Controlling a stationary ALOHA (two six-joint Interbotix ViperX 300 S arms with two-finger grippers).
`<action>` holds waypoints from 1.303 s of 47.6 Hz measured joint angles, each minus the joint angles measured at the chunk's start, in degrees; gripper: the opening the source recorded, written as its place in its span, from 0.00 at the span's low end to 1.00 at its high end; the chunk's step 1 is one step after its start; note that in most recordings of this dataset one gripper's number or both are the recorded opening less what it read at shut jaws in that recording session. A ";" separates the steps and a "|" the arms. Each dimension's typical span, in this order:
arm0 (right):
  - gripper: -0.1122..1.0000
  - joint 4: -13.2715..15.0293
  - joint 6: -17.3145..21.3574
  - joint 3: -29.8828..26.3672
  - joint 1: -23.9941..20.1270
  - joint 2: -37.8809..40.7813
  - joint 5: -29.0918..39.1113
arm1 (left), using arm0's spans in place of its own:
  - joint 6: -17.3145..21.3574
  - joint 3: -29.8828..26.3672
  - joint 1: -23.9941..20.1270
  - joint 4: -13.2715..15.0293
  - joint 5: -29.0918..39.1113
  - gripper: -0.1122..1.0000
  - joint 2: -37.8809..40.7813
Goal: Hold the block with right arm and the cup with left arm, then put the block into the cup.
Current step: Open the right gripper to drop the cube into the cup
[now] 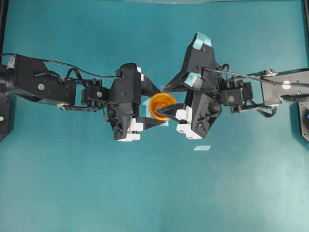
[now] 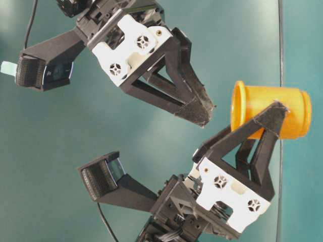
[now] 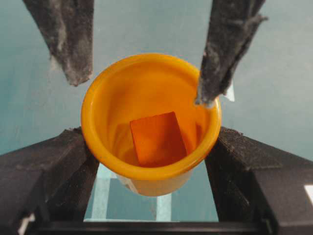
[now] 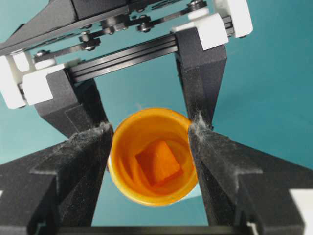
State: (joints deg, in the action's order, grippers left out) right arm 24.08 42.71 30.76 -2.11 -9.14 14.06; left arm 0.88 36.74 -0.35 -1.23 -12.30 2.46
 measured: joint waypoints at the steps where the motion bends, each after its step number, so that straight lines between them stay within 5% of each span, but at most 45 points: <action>1: 0.67 0.00 0.09 0.00 0.09 0.00 0.00 | 0.00 0.00 -0.09 0.00 0.00 0.68 0.00; 62: 0.67 0.00 0.00 0.00 0.00 0.00 -1.41 | -0.09 0.00 -0.09 0.00 0.00 0.68 0.00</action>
State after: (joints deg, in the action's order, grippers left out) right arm 24.08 42.71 30.76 -2.11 -9.14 12.66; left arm 0.79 36.74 -0.44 -1.23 -12.30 2.46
